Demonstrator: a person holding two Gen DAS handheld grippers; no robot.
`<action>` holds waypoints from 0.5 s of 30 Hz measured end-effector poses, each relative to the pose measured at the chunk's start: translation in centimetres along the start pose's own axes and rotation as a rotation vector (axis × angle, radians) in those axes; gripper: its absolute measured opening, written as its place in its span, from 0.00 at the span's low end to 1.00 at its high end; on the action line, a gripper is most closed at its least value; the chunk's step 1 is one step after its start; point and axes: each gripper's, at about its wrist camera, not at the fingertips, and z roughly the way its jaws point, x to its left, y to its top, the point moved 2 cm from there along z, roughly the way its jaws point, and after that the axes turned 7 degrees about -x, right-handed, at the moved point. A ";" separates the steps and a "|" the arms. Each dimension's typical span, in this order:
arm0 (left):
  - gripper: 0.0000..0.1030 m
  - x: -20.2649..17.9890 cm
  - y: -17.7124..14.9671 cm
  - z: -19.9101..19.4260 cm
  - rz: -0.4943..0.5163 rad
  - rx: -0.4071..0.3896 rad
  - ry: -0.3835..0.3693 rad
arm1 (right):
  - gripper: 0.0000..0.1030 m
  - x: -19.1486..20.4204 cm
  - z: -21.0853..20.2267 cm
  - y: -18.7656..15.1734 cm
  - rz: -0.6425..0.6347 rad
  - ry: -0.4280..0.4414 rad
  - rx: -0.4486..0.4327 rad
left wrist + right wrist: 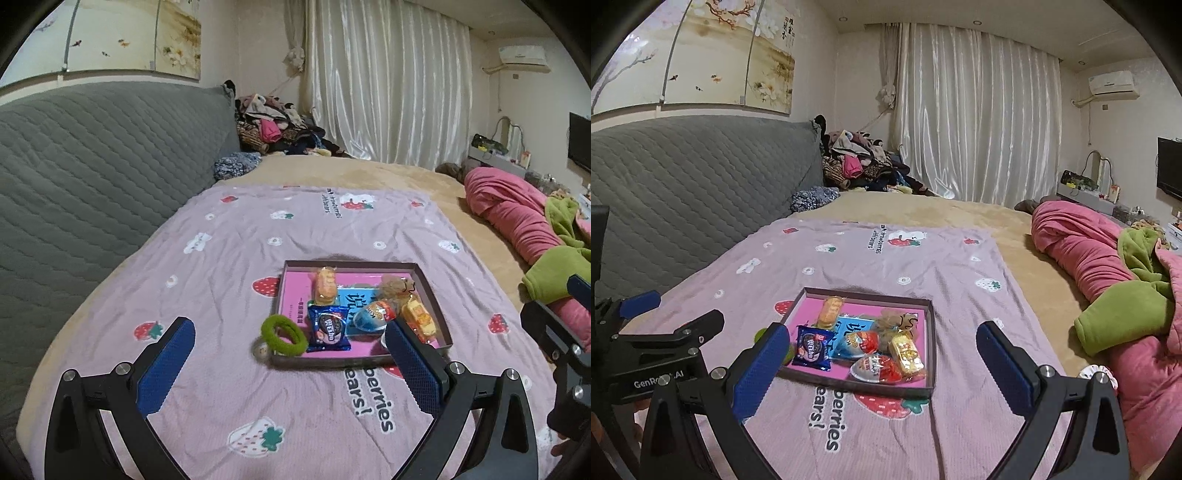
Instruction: Organize objects
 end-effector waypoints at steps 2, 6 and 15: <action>1.00 0.1 0.0 -1.0 -0.005 -0.005 -0.012 | 0.99 0.1 -0.8 -0.1 0.000 0.001 -0.002; 1.00 0.3 -0.3 -2.9 -0.004 -0.020 -0.021 | 0.99 0.3 -2.2 -0.3 -0.003 0.000 -0.011; 1.00 0.6 -2.0 -5.6 0.007 -0.012 -0.032 | 0.99 0.1 -5.0 -1.5 0.000 -0.011 -0.023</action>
